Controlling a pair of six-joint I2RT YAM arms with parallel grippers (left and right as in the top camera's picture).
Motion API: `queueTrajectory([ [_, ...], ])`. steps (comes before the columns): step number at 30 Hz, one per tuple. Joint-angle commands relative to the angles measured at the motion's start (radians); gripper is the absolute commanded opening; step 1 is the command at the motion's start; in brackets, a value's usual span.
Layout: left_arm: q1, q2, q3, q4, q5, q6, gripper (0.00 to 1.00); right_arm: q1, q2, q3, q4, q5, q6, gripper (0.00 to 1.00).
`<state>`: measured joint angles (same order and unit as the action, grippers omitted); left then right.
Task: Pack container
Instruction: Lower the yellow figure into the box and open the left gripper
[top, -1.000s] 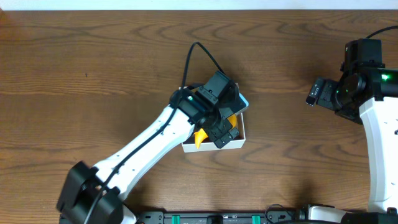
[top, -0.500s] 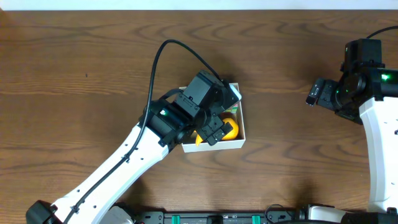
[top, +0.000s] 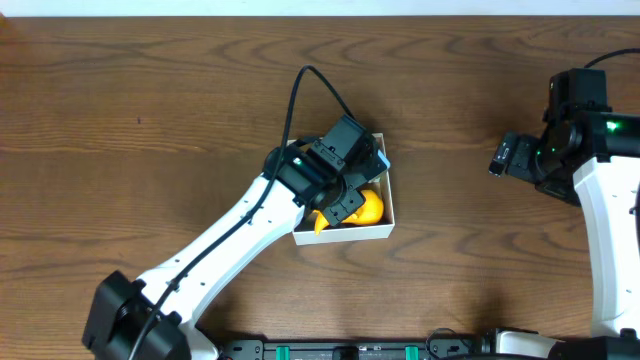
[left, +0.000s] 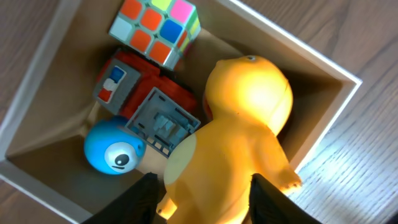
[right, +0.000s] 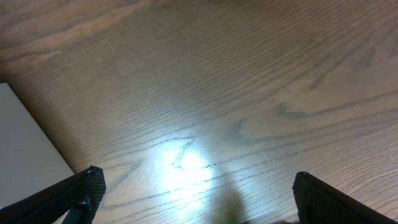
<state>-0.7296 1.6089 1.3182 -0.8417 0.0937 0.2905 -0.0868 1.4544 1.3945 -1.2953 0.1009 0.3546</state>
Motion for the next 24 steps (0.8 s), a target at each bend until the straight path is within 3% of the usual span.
queueTrajectory([
  [1, 0.005, 0.027, 0.008, -0.005, -0.012, 0.005, 0.36, -0.005, -0.001, -0.014, 0.009, -0.004, -0.012, 0.99],
  [4, 0.013, 0.045, 0.008, -0.006, -0.012, 0.005, 0.2, -0.005, -0.001, -0.015, 0.013, -0.004, -0.012, 0.99],
  [8, 0.02, 0.06, 0.007, -0.006, -0.012, 0.005, 0.14, -0.005, -0.001, -0.015, 0.013, -0.004, -0.012, 0.99],
  [24, 0.019, 0.135, -0.059, -0.017, 0.056, -0.027, 0.12, -0.005, -0.001, -0.015, 0.021, -0.004, -0.012, 0.99],
])
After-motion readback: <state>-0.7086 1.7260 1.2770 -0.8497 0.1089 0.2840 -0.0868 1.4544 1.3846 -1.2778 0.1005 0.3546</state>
